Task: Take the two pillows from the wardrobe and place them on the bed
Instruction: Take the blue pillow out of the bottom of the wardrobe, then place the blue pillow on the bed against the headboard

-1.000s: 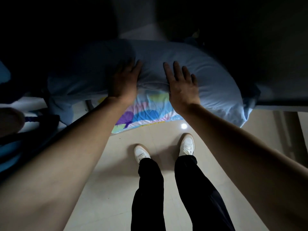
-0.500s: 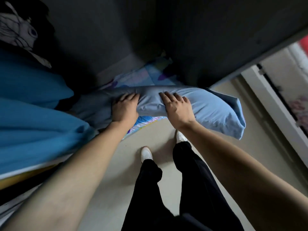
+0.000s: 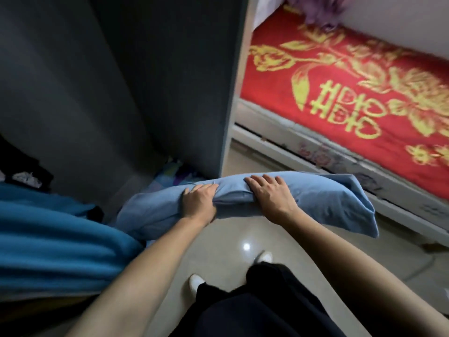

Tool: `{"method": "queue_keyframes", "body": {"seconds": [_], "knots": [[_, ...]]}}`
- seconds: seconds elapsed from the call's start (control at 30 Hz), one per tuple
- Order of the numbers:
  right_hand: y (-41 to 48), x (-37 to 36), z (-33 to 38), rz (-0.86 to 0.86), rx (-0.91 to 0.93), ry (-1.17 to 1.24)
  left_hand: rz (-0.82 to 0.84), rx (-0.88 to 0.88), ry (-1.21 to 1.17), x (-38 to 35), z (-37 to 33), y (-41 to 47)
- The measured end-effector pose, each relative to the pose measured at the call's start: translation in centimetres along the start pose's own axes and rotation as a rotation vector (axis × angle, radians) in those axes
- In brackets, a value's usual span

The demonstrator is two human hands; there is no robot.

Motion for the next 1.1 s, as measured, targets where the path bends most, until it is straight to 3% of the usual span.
{"method": "queue_keyframes", "body": {"seconds": [0.4, 0.67, 0.9, 1.1], "knots": [[-9.4, 4.1, -16.3, -0.123, -0.156, 0.160, -0.199, -0.184, 0.076, 4.9, -18.5, 2.6], [-13.5, 6.3, -28.4, -0.223, -0.211, 0.202, -0.323, -0.201, 0.019, 6.5, -31.9, 4.8], [-10.4, 10.0, -34.0, -0.302, -0.169, 0.189, -0.362, -0.150, 0.000, 9.3, -35.7, 10.1], [-2.2, 12.8, -37.9, -0.333, -0.178, 0.197, -0.398, -0.133, -0.027, 11.0, -35.9, 19.3]]}}
Point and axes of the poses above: each hand's wrist, its own y-axis towards the middle knuckle, its own x-axis out of the back of the hand, z = x × y, the point moved 1 cm from there along y, towards the middle knuckle, and after that the axes turned 9 degrees about y, right-handed, at the moved point
